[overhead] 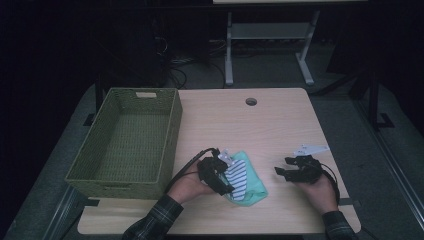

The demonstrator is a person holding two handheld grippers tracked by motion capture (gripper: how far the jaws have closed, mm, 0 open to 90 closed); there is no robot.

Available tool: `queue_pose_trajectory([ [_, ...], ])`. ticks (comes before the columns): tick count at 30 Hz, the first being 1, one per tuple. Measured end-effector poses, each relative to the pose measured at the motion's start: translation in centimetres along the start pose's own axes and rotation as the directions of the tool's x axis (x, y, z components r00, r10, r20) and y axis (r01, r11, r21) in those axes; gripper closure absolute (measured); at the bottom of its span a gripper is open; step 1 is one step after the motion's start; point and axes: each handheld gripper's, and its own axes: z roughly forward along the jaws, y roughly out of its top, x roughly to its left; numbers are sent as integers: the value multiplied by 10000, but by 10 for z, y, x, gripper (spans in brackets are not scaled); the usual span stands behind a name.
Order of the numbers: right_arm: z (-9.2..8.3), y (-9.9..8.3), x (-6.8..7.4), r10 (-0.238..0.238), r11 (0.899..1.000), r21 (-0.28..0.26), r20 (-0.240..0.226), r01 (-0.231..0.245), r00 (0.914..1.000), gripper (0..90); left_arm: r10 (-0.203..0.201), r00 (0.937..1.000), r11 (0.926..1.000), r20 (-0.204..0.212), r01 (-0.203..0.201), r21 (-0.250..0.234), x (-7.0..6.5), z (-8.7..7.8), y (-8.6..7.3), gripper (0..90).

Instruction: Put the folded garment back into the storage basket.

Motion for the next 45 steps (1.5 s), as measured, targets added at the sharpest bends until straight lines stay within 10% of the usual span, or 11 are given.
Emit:
queue_pose_trajectory([
  [19, 7, -5, -19, 433, 9990, -170, 1466, -412, 9882, 105, 655, 9971, 9967, -386, -635, 504, -2, 12, -5, 245],
  [34, 12, -6, -20, 463, 9989, 29, 1434, -472, 9886, 86, 491, 9956, 9984, -798, -469, 300, 4, 8, -5, 635],
  [45, 12, -6, -20, 477, 9988, 30, 1445, -486, 9884, 86, -36, 9985, 9999, -541, 44, 136, 10, 6, -6, 741],
])
